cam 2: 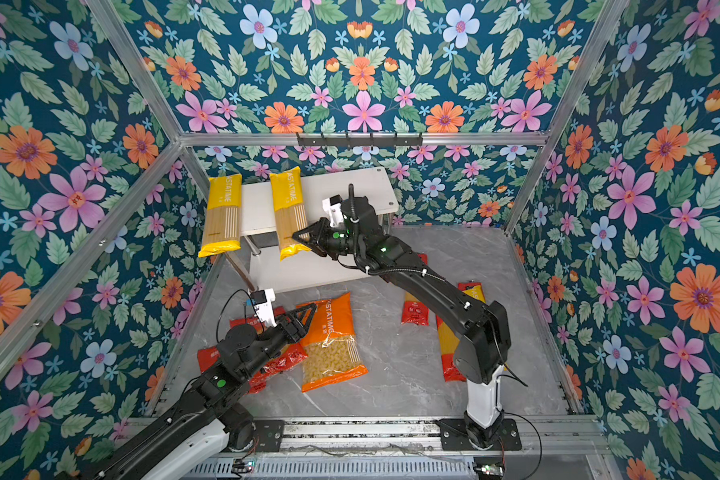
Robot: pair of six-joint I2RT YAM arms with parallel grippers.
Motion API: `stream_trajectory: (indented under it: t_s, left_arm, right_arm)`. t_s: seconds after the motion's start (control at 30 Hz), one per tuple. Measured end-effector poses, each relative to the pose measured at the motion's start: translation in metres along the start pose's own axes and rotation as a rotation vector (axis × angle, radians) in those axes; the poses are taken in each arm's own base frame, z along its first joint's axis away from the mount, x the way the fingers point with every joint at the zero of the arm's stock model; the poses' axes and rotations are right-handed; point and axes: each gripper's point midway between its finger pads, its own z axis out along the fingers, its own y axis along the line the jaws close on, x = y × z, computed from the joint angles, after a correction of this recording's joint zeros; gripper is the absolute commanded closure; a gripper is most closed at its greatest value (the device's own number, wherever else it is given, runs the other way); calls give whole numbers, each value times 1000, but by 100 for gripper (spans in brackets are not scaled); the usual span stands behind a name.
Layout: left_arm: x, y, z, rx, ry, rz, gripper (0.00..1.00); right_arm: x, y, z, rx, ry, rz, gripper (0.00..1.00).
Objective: Place and organize the pasta boxes and bags onto the shelf
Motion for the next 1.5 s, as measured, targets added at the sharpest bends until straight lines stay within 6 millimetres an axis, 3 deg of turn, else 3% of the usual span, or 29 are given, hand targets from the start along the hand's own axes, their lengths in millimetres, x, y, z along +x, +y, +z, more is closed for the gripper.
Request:
stream_trajectory:
  t_s: [0.1, 0.2, 0.37, 0.53, 0.63, 0.93, 1.13, 1.5]
  left_arm:
    - [8, 11, 0, -40, 8, -2, 37]
    - [7, 12, 0, -49, -3, -1, 37]
    - [5, 10, 2, -50, -7, 0, 37]
    - [13, 7, 12, -37, 38, 4, 37]
    - [20, 2, 19, -18, 66, 7, 37]
    - [27, -2, 19, 5, 75, 9, 37]
    - [26, -1, 17, 2, 62, 7, 37]
    - [30, 1, 19, -8, 73, 6, 38]
  right_arm:
    - [-3, 0, 16, 1, -3, 16, 84]
    - [-6, 1, 27, -9, 1, 30, 62]
    - [-1, 0, 20, 7, 12, 26, 50]
    - [14, -5, 0, 29, 27, 24, 51]
    - [17, -13, 0, 45, 34, 33, 53]
    - [11, -9, 20, 7, 48, 28, 58]
    - [13, 3, 38, -29, 61, 28, 79]
    - [15, 19, 65, -74, 93, 34, 94]
